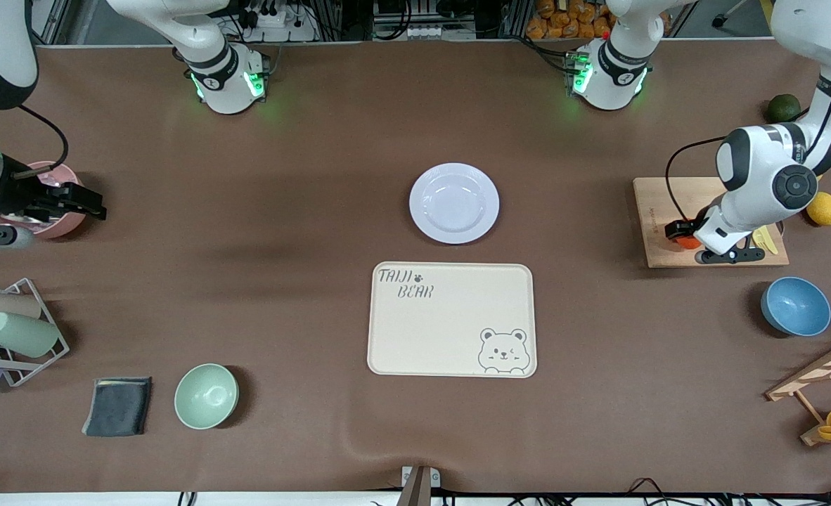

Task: Place orange and plate with both arms
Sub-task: 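Close the left gripper on the orange and lift it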

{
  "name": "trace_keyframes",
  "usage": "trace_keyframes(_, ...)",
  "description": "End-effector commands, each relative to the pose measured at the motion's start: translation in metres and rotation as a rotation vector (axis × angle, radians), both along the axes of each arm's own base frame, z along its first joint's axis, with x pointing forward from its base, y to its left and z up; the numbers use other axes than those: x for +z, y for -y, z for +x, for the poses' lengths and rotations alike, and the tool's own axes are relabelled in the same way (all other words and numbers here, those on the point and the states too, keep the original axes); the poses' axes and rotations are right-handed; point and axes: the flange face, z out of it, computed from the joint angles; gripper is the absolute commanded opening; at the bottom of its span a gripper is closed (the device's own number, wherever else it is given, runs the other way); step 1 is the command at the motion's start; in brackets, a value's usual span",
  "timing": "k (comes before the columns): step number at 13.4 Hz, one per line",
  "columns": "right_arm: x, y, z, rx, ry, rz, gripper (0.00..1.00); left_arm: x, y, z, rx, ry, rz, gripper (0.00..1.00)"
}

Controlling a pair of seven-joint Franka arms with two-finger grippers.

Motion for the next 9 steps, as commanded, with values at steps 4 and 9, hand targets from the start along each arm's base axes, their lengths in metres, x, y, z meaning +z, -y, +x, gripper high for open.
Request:
trace_keyframes(4,-0.002,-0.005,0.001,-0.006,-0.008,0.013,1.00,0.052,0.027,0.020,-0.069,0.098,0.029,0.28)
trace_keyframes(9,-0.004,-0.003,0.000,-0.007,-0.013,0.013,1.00,0.088,0.082,0.037,-0.031,0.065,0.048,0.28)
